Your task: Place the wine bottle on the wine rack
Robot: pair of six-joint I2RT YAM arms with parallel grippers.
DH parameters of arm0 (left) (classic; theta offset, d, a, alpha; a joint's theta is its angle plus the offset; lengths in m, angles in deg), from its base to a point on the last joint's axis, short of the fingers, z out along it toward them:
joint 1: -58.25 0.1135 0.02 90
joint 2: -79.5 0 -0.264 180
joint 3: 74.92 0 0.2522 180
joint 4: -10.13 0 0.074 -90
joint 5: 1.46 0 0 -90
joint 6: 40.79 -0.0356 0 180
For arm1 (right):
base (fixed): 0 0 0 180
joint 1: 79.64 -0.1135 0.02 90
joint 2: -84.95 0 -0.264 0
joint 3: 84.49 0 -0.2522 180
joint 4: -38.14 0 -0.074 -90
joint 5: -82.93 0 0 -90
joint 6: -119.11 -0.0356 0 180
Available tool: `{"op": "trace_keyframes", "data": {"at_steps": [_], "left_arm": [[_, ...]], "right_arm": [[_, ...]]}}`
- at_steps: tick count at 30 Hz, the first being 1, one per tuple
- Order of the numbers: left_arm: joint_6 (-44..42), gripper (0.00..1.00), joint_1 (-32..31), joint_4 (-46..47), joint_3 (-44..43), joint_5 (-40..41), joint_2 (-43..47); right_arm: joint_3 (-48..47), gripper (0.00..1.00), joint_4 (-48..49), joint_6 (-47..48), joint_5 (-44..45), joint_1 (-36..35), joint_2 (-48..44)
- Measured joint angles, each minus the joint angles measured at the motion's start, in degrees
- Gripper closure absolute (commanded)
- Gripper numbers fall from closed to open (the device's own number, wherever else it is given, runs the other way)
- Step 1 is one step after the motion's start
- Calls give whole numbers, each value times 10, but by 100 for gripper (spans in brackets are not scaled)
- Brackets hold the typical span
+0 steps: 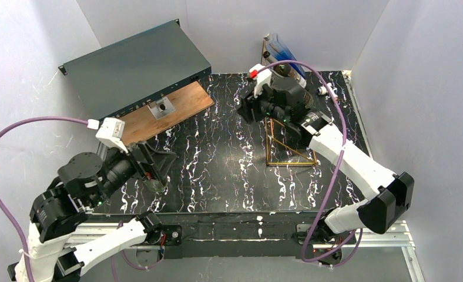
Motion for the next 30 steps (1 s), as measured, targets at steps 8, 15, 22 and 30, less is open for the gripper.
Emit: {"op": "trace_keyframes", "data": {"at_steps": [8, 15, 22, 30], "left_arm": [[-26, 1, 0, -18, -44, 39, 26], [-33, 1, 0, -33, -52, 64, 55], [-31, 1, 0, -56, -52, 79, 76], [-15, 1, 0, -88, -56, 80, 89]], "right_arm": [[0, 25, 153, -79, -52, -116, 43], [-11, 13, 292, -153, -94, -203, 138], [-40, 2, 343, -170, -88, -272, 216], [-87, 2, 387, -169, -48, -310, 278]]}}
